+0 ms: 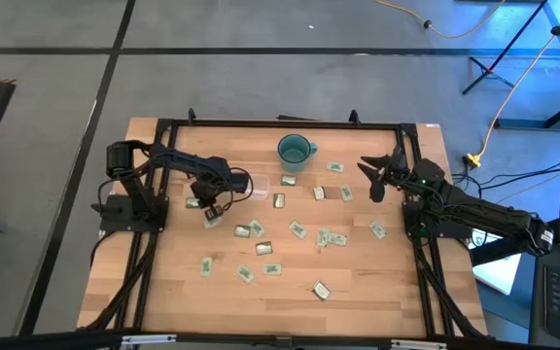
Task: Pick and place Stevia / Truvia into bins
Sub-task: Put the dark green truvia packet into the transparent container
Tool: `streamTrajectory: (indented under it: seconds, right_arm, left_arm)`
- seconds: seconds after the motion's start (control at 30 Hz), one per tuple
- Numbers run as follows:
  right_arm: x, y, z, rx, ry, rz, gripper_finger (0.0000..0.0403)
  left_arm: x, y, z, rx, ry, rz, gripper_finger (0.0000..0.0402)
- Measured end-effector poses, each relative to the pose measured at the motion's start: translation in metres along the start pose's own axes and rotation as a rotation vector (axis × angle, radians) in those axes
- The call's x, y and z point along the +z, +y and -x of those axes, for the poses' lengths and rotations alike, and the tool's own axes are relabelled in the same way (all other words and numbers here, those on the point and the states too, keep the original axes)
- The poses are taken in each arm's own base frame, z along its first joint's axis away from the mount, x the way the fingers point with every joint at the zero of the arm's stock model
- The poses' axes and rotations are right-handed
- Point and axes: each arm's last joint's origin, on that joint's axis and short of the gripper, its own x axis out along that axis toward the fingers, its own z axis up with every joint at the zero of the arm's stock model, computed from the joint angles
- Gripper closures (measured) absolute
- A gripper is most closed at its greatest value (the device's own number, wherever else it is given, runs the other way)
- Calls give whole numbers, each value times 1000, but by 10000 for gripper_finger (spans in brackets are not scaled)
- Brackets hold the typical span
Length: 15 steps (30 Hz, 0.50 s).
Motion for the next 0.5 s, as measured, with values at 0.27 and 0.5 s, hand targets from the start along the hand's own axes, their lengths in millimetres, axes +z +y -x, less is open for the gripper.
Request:
streamTrajectory:
  seconds: [0.27,0.5]
  right_arm:
    - [-1,0,0,-1,14,0,274]
    - [-3,0,0,-2,30,1,274]
  left_arm:
    - [2,-1,-1,-11,-25,7,310]
    - [-6,2,-20,-52,16,32,325]
